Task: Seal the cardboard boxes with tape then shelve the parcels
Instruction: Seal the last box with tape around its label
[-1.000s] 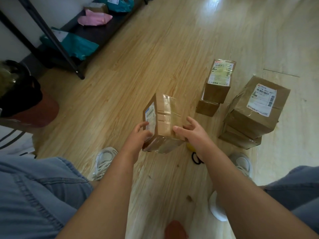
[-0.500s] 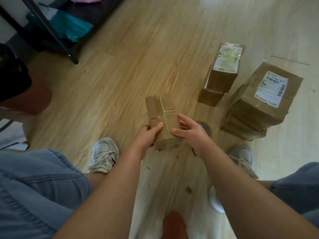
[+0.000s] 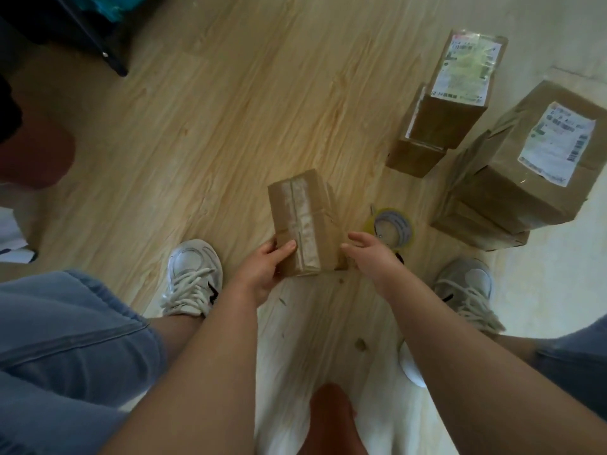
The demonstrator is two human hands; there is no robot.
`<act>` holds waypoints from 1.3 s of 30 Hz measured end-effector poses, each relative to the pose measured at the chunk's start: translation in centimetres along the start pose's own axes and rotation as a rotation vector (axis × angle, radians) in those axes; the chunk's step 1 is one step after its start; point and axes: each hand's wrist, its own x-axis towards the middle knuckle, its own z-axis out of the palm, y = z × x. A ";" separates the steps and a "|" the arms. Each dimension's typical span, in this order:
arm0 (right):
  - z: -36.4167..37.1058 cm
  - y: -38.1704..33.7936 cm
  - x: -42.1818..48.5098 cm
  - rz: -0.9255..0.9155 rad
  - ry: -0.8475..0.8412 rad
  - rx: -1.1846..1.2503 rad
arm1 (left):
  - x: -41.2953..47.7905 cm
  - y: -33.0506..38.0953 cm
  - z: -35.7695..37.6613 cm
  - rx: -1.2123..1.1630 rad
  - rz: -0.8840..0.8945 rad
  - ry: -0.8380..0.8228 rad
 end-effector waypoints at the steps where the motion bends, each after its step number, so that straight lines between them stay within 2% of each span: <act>1: 0.3 0.0 0.0 0.018 -0.023 -0.028 | 0.1 0.1 -0.5 -0.048 -0.002 0.013; 5: 1.5 -0.4 0.1 0.064 -0.086 -0.049 | 0.5 0.0 -2.9 -0.183 0.008 0.218; 8: 2.5 -0.8 0.0 0.044 -0.124 -0.092 | 0.6 -0.3 -3.6 0.044 0.046 0.382; 10: 2.8 -1.2 -0.3 0.010 -0.116 -0.072 | 0.6 -0.6 -3.0 0.143 0.026 0.353; 13: 2.1 -1.2 -0.1 -0.020 -0.063 -0.040 | 0.0 -0.6 -1.2 0.081 -0.094 0.261; 16: 1.4 -0.8 0.0 -0.033 -0.040 -0.002 | 0.3 -0.3 -0.4 0.073 -0.116 0.269; 20: 1.6 -0.4 -0.5 -0.048 -0.025 -0.018 | 1.5 -0.1 -0.2 0.267 0.036 0.350; 23: 1.7 -0.2 -0.5 -0.062 -0.020 -0.006 | 2.4 0.2 -0.5 0.318 0.131 0.359; 31: 2.1 -0.5 0.3 -0.049 0.018 -0.048 | 3.4 0.3 -0.4 0.340 0.159 0.422; 39: 5.0 -4.4 1.9 -0.179 0.142 -0.251 | 3.4 0.2 -0.5 0.329 0.178 0.388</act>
